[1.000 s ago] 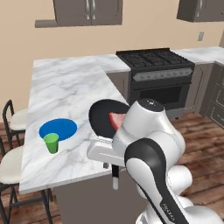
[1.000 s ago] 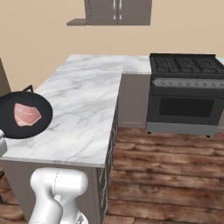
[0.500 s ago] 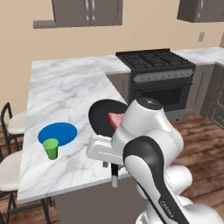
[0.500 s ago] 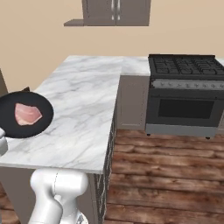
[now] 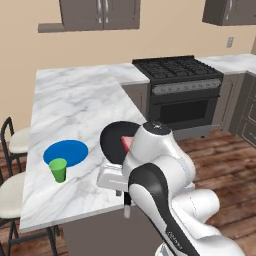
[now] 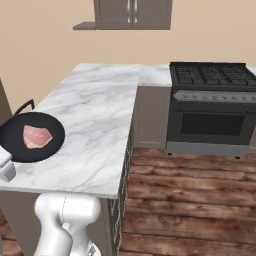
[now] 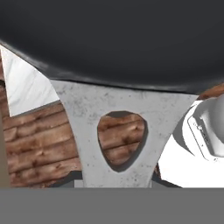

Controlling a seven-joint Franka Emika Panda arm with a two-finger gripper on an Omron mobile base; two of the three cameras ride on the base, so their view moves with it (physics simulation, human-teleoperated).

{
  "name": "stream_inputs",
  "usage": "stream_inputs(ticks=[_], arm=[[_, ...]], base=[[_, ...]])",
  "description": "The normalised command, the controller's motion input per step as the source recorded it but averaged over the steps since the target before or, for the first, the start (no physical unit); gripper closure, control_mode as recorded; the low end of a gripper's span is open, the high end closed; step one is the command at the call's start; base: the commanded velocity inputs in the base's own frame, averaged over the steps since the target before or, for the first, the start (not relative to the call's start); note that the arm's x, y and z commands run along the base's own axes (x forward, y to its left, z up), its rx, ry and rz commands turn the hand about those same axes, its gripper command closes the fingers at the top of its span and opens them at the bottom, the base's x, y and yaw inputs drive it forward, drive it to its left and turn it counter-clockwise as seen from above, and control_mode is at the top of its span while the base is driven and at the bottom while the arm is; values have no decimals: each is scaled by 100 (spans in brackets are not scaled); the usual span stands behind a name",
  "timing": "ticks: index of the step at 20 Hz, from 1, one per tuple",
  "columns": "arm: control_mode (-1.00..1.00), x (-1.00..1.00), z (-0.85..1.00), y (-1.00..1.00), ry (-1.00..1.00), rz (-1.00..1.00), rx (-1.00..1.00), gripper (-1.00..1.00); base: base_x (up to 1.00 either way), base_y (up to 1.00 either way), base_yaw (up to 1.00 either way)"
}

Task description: Pick up the pan with the steak in it and place it on the dining table. Then place the steak on the plate.

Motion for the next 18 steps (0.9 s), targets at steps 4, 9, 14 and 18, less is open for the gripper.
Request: stream_inputs(ticks=[4, 9, 14, 18], arm=[[-100, 65, -27, 0, 6, -5, -5, 100], [-100, 85, -28, 0, 11, -3, 0, 100], [-100, 99, -30, 7, 12, -8, -3, 100], [-100, 83, -31, 22, 7, -10, -11, 100]], base=[[0, 0, 0], [0, 0, 0], [0, 0, 0], [0, 0, 0]])
